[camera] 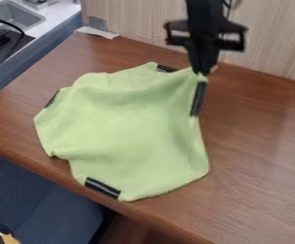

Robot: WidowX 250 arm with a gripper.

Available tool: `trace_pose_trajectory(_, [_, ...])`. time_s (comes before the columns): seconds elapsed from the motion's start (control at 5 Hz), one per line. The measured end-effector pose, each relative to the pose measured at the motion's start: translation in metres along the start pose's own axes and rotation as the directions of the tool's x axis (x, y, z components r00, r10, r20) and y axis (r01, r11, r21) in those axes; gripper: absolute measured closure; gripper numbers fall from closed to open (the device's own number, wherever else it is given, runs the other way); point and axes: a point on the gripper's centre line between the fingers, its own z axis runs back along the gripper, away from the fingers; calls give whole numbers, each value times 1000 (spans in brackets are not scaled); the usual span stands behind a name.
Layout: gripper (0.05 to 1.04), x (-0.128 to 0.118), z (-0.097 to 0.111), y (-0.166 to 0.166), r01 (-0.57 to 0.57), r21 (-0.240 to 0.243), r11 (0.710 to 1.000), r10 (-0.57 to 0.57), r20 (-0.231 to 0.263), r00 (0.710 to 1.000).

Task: Fold the cloth from right to center

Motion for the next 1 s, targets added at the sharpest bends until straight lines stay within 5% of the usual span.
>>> trace_pose_trajectory(0.2, [1030, 2, 17, 36, -50, -18, 999, 50, 31, 998])
trace_pose_trajectory(0.4, [1031, -18, 17, 70, -52, -18, 998, 52, 9, 999])
trace_pose_trajectory(0.8, [1008, -52, -8, 118, -62, 29, 998, 63, -62, 996])
trace_pose_trajectory(1.0, [863, -62, -27, 142, -110, 58, 992, 116, -106, 988])
